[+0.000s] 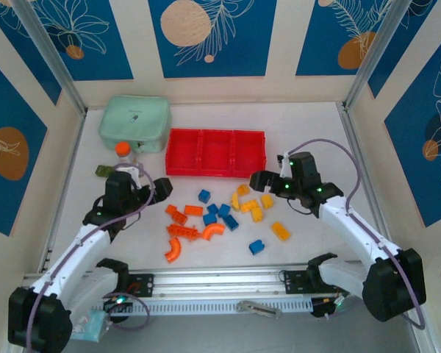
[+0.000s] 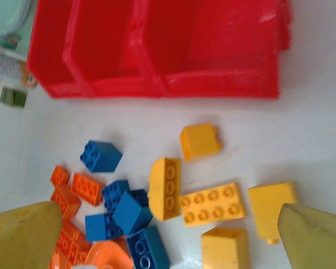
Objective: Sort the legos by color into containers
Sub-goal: Pick up the lego from the center of the table.
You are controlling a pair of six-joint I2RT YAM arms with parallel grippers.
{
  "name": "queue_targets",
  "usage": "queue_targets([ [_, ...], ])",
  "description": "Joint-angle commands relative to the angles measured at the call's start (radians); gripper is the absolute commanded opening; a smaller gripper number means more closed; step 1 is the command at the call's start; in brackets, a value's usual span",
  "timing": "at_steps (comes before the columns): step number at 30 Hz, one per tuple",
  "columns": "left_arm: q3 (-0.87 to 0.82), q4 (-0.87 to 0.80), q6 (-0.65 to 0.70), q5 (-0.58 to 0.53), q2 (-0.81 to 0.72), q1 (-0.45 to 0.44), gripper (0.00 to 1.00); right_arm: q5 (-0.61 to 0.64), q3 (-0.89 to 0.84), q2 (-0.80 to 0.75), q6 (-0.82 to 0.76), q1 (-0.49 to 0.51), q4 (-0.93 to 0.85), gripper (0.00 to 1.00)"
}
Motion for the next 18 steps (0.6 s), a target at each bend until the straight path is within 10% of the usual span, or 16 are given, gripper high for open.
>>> queue_targets([
  [1, 0.078, -0.131, 0.007, -0.060, 0.034, -0.093, 0.99, 0.002, 0.029, 0.021, -0.011, 0.067, -0.061, 0.99],
  [18, 0.385, -0.174, 0.141, -0.219, 0.540, -0.423, 0.90, 0.083, -0.012, 0.085, 0.100, 0.255, 0.009, 0.99],
])
